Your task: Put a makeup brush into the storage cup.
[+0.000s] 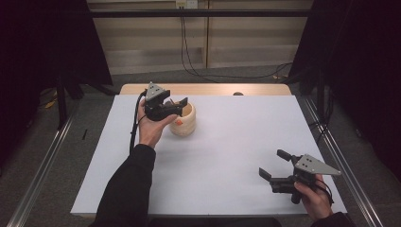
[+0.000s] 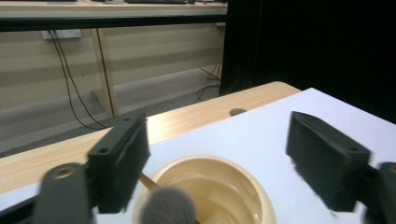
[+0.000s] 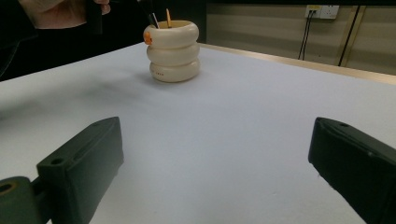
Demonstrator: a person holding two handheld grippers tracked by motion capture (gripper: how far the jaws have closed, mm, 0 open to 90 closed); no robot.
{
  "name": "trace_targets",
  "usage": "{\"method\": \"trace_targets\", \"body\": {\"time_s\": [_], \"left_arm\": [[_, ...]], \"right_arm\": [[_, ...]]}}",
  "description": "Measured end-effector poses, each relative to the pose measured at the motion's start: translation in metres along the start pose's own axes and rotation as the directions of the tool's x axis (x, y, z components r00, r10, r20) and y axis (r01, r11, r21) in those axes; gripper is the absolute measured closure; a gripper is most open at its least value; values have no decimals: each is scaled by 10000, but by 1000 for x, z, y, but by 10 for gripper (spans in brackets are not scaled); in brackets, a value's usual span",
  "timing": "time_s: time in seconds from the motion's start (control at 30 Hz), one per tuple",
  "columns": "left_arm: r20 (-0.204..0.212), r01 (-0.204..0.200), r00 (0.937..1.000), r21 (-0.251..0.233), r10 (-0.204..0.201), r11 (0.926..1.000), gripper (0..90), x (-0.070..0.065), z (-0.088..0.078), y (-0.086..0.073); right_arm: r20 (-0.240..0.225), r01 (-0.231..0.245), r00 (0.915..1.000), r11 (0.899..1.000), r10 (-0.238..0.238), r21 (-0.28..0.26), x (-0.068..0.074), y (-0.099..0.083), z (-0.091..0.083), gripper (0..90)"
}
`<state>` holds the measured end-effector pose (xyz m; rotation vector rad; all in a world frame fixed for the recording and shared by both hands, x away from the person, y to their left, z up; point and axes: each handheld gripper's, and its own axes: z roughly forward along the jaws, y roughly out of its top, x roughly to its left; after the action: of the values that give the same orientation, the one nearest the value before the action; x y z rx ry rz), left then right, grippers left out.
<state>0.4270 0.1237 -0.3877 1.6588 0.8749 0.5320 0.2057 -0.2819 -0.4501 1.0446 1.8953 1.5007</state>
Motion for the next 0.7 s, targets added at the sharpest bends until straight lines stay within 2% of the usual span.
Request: {"method": "trace_targets", "body": {"time_s": [0.13,0.2,0.27,0.4,0.53,0.6,0.7], "left_arm": [[94,14,10000,-46,-13,10000,41,1,-2,-1],[78,-183,9998,-25,183,9998,16,1,-2,-1],[-46,-67,10000,-32,67,10000,16,1,-3,-1],[-8,-8,10000,-70,8,10000,12,2,-3,-1],[127,-75,9999,-39,75,10000,11,0,-5,-2],[391,-15,9992,-35,17,10000,11,-1,-7,-3],[242,-88,9997,-179,92,9998,9,-4,-12,-5]], "right_arm": [[57,-40,10000,10000,40,-65,-2,0,0,12],[65,-73,10000,10000,73,5,-3,0,1,5],[91,-58,9999,10000,58,-6,-4,-1,1,0],[130,-89,9999,10000,89,-24,-5,-1,0,0],[72,-69,10000,10000,69,24,-5,-1,1,0],[86,-62,9999,10000,62,38,-4,-1,0,0],[110,-21,9999,10000,20,64,-5,-1,0,0]]}}
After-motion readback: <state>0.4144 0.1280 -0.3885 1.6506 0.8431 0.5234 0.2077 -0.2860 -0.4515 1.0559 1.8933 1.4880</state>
